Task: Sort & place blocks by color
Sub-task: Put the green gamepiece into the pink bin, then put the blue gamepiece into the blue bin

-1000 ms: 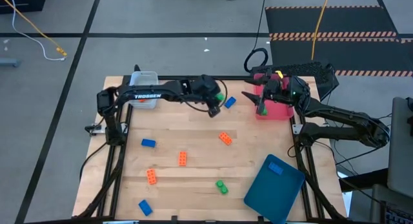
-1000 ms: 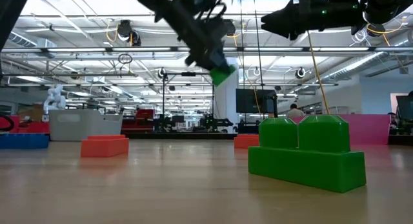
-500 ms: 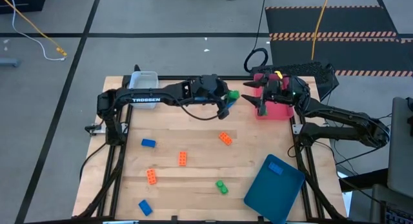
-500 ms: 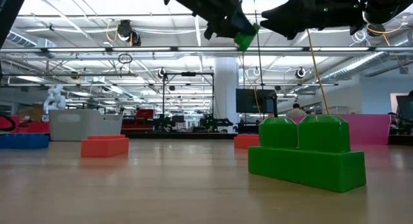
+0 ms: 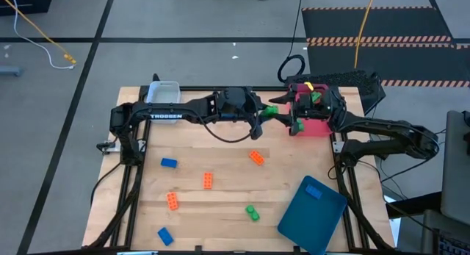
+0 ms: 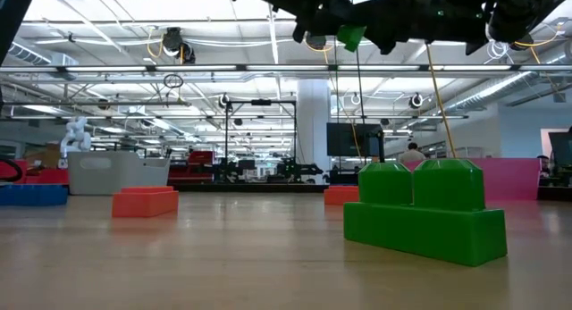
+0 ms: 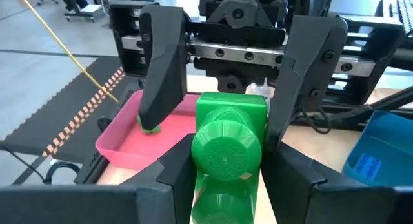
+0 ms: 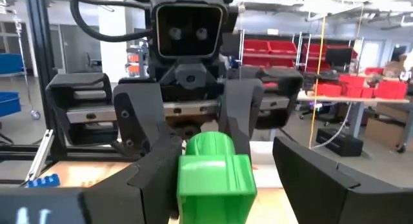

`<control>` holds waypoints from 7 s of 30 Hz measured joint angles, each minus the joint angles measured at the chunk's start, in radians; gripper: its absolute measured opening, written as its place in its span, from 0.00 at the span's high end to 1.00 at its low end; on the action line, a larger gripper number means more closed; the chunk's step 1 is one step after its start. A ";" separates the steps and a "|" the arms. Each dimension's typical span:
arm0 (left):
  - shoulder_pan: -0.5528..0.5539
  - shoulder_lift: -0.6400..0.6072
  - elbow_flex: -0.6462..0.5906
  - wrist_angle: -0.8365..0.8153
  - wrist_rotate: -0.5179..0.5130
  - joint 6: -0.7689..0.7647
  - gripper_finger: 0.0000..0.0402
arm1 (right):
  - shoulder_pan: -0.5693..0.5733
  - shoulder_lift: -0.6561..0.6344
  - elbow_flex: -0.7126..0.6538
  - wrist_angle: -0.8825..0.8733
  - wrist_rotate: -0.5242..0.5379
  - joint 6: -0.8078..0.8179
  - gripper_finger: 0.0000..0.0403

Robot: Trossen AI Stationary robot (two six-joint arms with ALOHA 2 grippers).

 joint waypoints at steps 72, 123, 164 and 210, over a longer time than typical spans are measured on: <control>0.087 -0.072 -0.153 -0.549 -0.496 -0.109 0.44 | -0.221 -0.059 0.001 -0.510 0.365 -0.028 0.32; 0.171 -0.424 -0.306 -0.224 -0.071 0.168 0.44 | 0.119 0.565 0.529 -1.147 0.743 -0.505 0.35; 0.254 -0.458 -0.307 -0.265 -0.166 0.183 0.44 | 0.010 0.859 0.724 -1.280 0.482 -0.395 0.35; 0.254 -0.458 -0.307 -0.289 -0.166 0.154 0.44 | 0.146 0.620 0.431 -1.287 0.509 -0.427 0.35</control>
